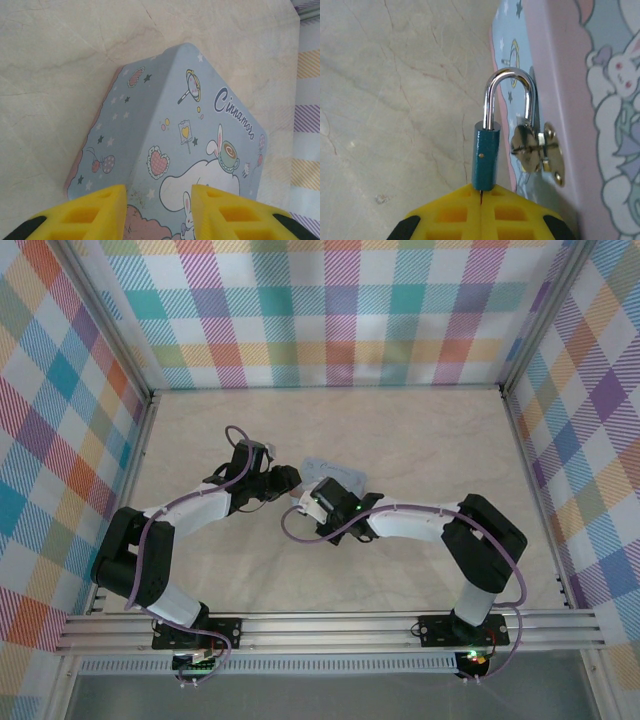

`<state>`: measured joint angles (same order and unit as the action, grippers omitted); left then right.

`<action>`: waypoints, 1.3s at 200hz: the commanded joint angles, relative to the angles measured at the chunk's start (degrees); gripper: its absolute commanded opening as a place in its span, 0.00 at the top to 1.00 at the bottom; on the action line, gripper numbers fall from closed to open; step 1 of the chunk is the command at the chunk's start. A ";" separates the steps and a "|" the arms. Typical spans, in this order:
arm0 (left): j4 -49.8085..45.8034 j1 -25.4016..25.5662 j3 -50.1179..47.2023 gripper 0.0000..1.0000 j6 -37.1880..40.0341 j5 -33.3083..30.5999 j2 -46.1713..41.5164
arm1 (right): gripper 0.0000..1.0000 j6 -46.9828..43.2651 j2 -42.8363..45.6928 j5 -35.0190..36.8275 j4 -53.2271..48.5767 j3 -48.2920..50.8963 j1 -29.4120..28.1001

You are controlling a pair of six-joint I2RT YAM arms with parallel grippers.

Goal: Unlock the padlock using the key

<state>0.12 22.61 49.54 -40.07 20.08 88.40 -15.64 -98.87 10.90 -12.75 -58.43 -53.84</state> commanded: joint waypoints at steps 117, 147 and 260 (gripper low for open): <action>-8.85 -2.84 -2.86 0.25 1.32 -5.44 -12.40 | 1.00 2.67 10.71 -2.06 3.37 3.39 -1.53; -11.68 -2.84 -3.30 0.16 2.81 -4.17 -14.59 | 1.00 5.00 13.89 -1.16 3.72 4.82 -1.46; -18.88 -2.84 -2.69 0.00 8.10 3.75 -19.01 | 1.00 27.98 28.88 -5.15 -3.81 6.45 10.20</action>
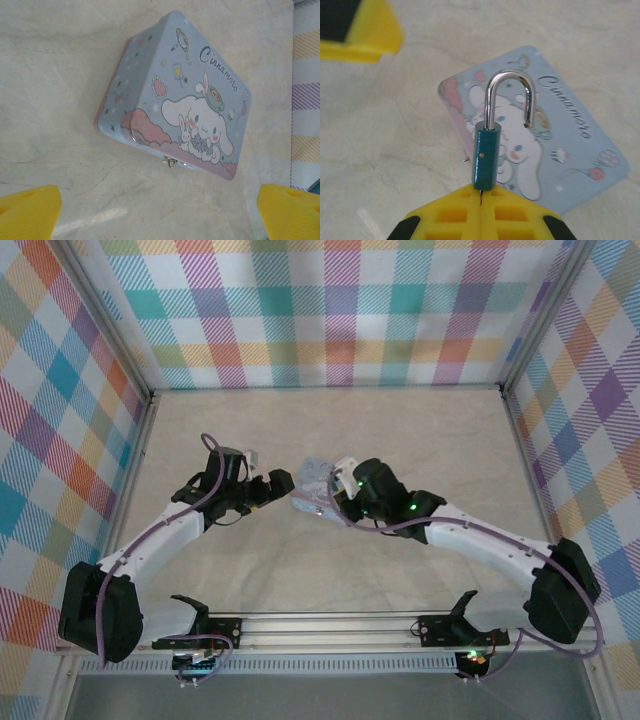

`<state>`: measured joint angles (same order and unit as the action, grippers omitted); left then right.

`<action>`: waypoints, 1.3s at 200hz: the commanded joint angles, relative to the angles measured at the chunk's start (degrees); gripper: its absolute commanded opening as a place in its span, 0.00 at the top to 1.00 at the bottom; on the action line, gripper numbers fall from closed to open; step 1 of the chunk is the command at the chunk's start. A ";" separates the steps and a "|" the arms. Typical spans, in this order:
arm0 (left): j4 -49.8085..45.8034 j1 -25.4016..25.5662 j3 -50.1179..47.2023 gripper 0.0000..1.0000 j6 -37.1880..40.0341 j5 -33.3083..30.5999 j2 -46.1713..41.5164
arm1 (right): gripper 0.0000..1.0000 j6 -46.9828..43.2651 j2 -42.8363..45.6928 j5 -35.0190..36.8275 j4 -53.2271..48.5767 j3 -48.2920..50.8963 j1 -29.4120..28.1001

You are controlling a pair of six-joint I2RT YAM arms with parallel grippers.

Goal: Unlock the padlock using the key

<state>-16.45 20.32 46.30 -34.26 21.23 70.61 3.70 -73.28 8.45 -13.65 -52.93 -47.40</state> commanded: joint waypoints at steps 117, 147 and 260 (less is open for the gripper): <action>3.09 0.34 -0.55 0.00 3.23 9.02 0.20 | 1.00 16.78 -7.75 1.23 -13.86 -1.54 27.79; 3.16 0.54 -1.11 0.00 3.07 8.58 -0.31 | 1.00 17.83 -15.04 1.30 -13.58 -4.59 29.96; 2.56 0.60 -1.04 0.00 3.32 7.26 -0.28 | 0.96 18.18 -28.49 1.05 -14.71 -12.96 31.52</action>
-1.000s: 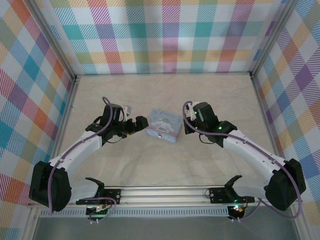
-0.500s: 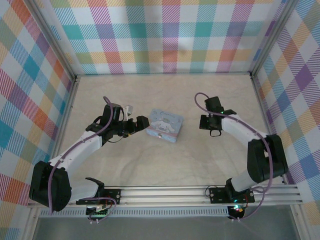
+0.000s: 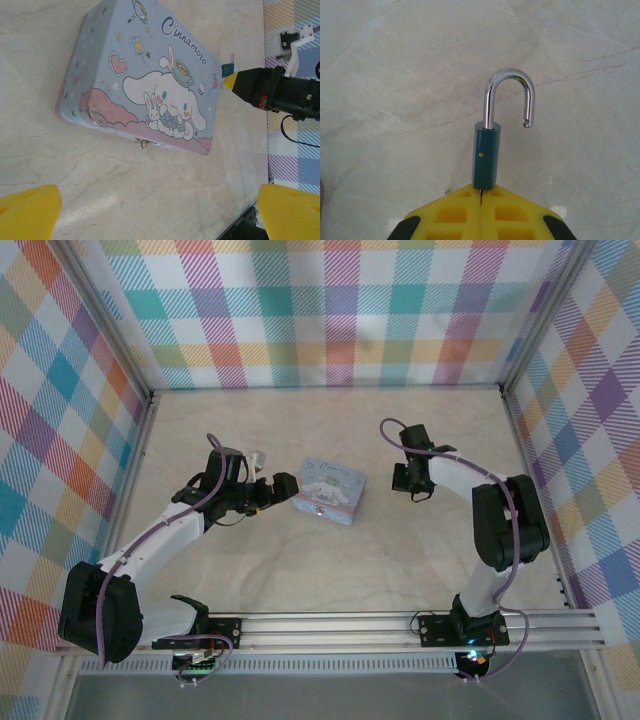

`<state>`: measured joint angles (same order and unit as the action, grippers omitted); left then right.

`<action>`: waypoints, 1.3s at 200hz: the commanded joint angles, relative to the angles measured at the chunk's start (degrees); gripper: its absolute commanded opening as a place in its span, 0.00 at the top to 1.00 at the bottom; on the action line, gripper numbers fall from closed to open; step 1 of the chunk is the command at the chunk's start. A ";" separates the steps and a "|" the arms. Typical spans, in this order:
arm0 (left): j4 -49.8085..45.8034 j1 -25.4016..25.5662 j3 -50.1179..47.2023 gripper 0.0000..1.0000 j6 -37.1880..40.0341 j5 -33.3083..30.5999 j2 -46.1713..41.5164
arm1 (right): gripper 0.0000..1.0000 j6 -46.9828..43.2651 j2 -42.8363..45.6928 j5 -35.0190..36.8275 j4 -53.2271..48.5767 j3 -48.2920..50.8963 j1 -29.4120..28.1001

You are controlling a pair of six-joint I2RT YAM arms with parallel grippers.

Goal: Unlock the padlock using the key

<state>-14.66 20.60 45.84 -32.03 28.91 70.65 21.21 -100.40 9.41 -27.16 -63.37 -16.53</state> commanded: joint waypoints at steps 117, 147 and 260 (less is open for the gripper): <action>0.16 0.32 -1.29 0.00 1.05 -4.97 -1.96 | 0.64 0.02 5.71 0.01 -2.61 -2.40 1.07; -0.63 0.32 -1.03 0.00 0.79 -10.06 -3.26 | 0.07 -0.05 13.38 -1.27 -0.01 2.20 1.07; -7.25 -2.42 6.26 0.00 20.15 -48.66 -5.51 | 0.00 -9.37 37.61 19.49 23.24 23.61 1.18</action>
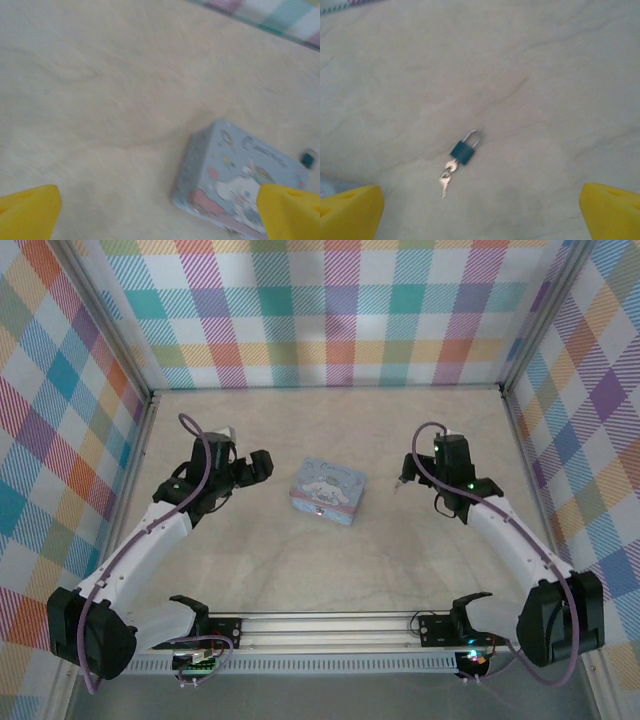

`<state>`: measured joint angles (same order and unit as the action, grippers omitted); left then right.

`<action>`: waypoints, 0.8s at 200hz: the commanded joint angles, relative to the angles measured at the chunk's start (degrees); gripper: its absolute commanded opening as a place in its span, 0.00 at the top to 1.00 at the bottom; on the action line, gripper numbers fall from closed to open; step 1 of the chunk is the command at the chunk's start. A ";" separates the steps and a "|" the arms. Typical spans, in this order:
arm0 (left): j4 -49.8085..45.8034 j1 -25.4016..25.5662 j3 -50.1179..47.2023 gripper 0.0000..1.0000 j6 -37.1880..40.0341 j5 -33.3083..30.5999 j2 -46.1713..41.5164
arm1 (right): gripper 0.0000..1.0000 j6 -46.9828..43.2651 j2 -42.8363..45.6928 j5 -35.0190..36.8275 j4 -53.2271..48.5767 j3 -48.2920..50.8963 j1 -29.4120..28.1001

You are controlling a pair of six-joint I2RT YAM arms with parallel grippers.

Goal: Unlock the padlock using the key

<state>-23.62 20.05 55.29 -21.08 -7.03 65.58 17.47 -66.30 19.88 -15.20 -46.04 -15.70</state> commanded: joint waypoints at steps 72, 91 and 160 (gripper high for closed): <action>32.34 -10.00 -19.75 0.00 14.82 -21.01 5.50 | 0.00 -16.57 -6.55 14.66 42.45 19.83 3.28; 40.13 -10.57 -21.84 0.00 14.52 -21.09 9.76 | 0.00 -18.10 -11.32 14.62 52.81 22.32 3.67; 77.58 -12.28 -34.25 0.00 22.53 -11.64 25.08 | 0.00 -17.65 -18.19 -8.43 70.55 28.23 10.52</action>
<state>30.37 9.76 26.59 -2.70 -24.99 84.95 -0.51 -83.00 23.24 46.33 -19.40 -7.75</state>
